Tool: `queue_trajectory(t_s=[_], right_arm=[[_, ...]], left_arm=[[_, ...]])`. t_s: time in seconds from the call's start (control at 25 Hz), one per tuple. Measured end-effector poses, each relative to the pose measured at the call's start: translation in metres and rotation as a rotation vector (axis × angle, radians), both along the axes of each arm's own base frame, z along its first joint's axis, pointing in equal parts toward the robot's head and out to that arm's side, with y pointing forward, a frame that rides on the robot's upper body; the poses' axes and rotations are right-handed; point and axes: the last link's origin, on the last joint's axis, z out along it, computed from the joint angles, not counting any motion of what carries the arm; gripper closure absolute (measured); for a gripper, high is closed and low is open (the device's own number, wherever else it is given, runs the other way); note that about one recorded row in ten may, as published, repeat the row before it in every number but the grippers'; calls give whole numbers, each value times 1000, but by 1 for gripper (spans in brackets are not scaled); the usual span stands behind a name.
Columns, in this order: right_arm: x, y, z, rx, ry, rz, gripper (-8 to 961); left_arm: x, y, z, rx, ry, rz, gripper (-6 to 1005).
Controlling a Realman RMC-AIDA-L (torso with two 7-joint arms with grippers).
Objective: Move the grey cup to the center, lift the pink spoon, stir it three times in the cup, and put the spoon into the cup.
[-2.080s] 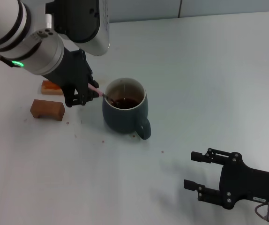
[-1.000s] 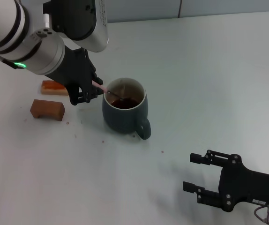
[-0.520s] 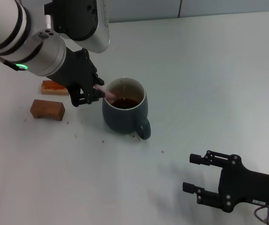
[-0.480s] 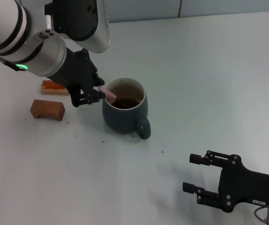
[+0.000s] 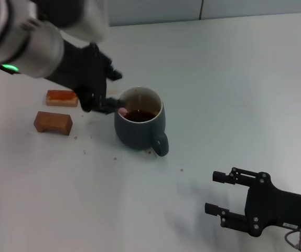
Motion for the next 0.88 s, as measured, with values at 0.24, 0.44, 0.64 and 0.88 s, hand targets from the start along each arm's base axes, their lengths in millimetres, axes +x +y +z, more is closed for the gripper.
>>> queue_trajectory(t_s=[0.24,0.44,0.64,0.88], right_arm=[[-1,2,1,3,-2,3,284],[-2,4,1,4,-1,8,284],[-1,5,3,16,0,4,284],[0,6,4,29,2,-1,284]], left_arm=[[5,-4,46,17,-474,-3,475],[-34,0,72,41,-1001,84,473],[-112,-7,70,213,-1391,202,471],[-170,-42,38,396,-1377,161,468]])
